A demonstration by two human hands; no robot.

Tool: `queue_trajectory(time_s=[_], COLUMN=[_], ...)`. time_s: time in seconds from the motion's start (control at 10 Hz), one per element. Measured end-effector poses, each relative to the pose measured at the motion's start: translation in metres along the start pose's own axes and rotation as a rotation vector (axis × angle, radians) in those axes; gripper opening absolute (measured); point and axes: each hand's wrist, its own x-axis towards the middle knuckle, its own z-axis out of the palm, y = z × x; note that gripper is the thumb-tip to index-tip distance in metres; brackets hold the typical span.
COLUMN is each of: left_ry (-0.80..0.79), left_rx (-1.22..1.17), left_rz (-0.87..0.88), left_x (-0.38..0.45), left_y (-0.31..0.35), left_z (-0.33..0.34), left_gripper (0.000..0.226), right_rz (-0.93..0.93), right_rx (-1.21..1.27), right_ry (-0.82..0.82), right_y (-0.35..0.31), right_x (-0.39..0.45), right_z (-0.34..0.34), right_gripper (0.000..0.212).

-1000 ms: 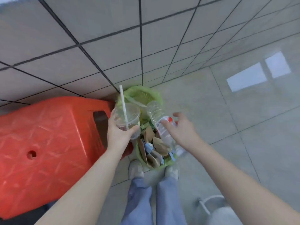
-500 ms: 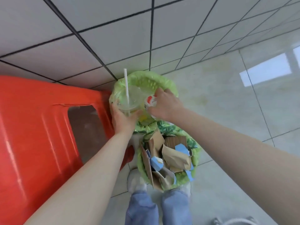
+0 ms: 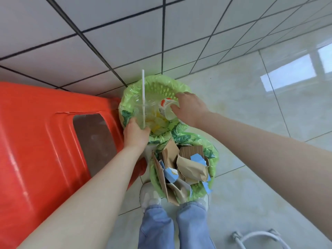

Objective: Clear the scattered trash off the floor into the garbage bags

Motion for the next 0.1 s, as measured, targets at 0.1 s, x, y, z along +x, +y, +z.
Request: queue_trajectory(time_s=[0.1], left_ry=[0.035], left_rx=[-0.033], left_rz=[0.039], left_x=[-0.0237], left_y=[0.0066], left_z=[-0.0134], left_gripper=[0.041], right_rz=[0.012], right_rx=[0.037], right_ry=[0.017], right_y=[0.0069], right_x=[-0.0330], right_z=[-0.0055], right_gripper=[0.043])
